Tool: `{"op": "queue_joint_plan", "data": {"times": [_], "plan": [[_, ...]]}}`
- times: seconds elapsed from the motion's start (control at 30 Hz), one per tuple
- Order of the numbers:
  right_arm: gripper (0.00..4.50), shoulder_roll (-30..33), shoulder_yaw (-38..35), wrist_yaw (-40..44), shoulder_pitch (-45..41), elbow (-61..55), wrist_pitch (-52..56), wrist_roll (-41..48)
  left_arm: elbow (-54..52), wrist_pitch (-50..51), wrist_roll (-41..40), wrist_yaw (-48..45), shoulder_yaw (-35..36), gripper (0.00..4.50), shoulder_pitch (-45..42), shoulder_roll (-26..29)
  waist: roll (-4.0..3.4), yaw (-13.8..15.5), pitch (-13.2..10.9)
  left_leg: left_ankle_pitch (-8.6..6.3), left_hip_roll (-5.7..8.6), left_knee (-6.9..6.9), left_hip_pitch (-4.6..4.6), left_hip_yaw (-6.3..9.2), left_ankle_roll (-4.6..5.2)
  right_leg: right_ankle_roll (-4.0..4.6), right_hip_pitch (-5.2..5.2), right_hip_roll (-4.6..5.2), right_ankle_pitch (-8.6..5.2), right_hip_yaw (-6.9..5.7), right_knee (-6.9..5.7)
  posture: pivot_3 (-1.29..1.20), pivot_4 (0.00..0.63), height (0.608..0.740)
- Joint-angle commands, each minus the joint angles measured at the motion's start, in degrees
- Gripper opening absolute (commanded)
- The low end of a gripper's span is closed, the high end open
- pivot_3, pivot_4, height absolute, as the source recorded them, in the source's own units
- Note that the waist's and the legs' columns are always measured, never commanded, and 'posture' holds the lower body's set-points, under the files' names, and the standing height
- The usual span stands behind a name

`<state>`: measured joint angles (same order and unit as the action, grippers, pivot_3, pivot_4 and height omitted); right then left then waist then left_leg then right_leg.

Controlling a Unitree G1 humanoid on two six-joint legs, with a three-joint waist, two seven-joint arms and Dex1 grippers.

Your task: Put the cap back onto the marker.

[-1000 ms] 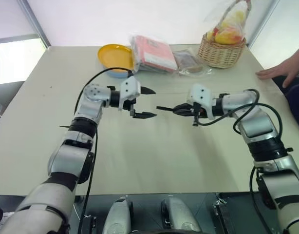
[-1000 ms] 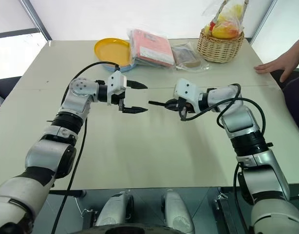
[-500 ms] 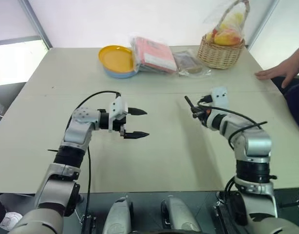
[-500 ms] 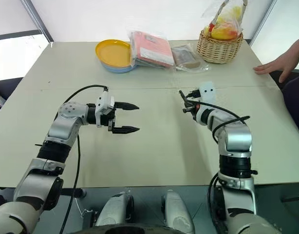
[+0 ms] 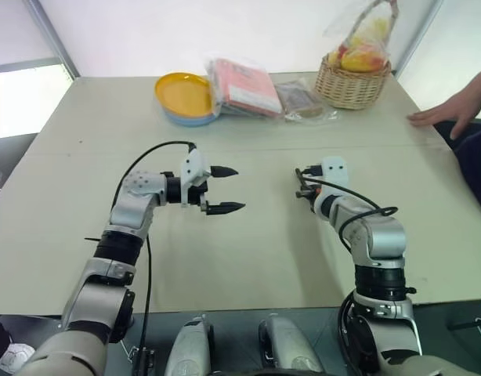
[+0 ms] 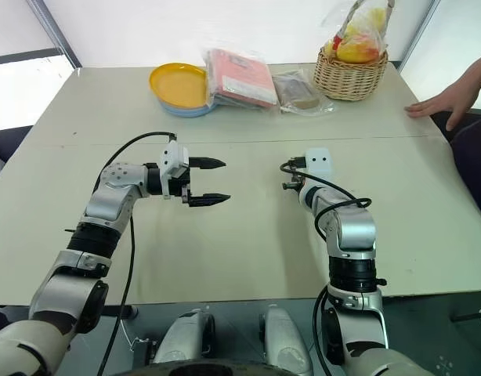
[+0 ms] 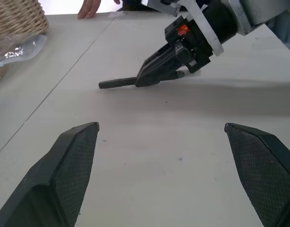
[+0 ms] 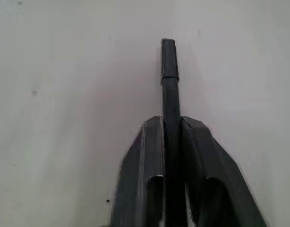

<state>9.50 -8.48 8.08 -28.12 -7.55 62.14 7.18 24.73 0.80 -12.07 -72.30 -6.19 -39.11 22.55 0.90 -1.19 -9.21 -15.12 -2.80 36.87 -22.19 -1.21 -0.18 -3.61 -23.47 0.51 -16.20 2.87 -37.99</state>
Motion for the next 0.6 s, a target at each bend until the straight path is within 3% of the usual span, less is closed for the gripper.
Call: {"op": "queue_joint_plan", "data": {"times": [0.03, 0.13, 0.17, 0.3, 0.4, 0.6], "plan": [[2.71, -0.2, -0.1, -0.4, 0.0, -0.9, -0.8, 0.7, -0.4, -0.8, -0.1, 0.4, 0.0, 4.50, -0.9, 0.3, 0.00, 0.0, 0.0, 0.00, 0.00, -0.01, 0.00, 0.00, 0.00, 0.00, -0.01, 0.00, 0.00, 0.00, 0.00, 0.00, 0.150, 0.740], [4.24, 0.2, 0.4, -0.1, -0.2, -0.6, -0.9, 0.9, -0.6, -0.3, 0.3, 0.8, -0.1, 4.50, -0.6, 0.6, 0.00, 0.0, 0.0, 0.00, 0.00, -0.02, 0.00, 0.00, 0.00, 0.00, -0.01, 0.00, 0.00, 0.00, 0.00, 0.00, 0.150, 0.740], [4.40, 0.7, 0.4, 0.5, -0.6, -0.4, -1.4, 1.3, -0.6, -0.1, 0.3, 1.1, 0.0, 4.50, -0.5, 0.7, 0.00, 0.0, 0.0, 0.00, 0.00, -0.02, 0.00, 0.00, 0.00, 0.00, -0.01, 0.00, 0.00, 0.00, 0.01, 0.00, 0.150, 0.740], [4.40, 4.5, 0.2, 5.2, -2.2, 0.1, -5.5, 2.9, -0.9, 2.1, -1.2, 2.9, 1.8, 4.50, -0.7, 0.7, 0.00, 0.0, 0.0, 0.00, 0.00, -0.01, 0.00, 0.00, 0.00, -0.01, 0.00, 0.00, 0.00, 0.00, 0.03, 0.00, 0.150, 0.740], [4.40, 12.1, 0.2, 14.4, -2.0, 0.1, -12.4, 4.9, -2.8, 5.3, -3.6, 5.9, 4.8, 4.50, -0.6, 0.9, 0.00, 0.1, 0.0, -0.01, 0.01, -0.01, -0.02, 0.00, 0.01, -0.02, 0.00, 0.01, -0.01, 0.00, 0.06, 0.00, 0.150, 0.740], [4.40, 21.6, -6.0, 23.8, -1.7, 3.5, -18.3, 10.4, -12.9, 11.6, -6.9, 10.7, 8.4, 4.50, 4.1, 3.3, 0.01, 0.0, 0.0, -0.05, -0.01, -0.06, -0.06, 0.01, 0.09, -0.06, 0.03, 0.00, -0.03, 0.00, 0.21, 0.00, 0.150, 0.740]]}}
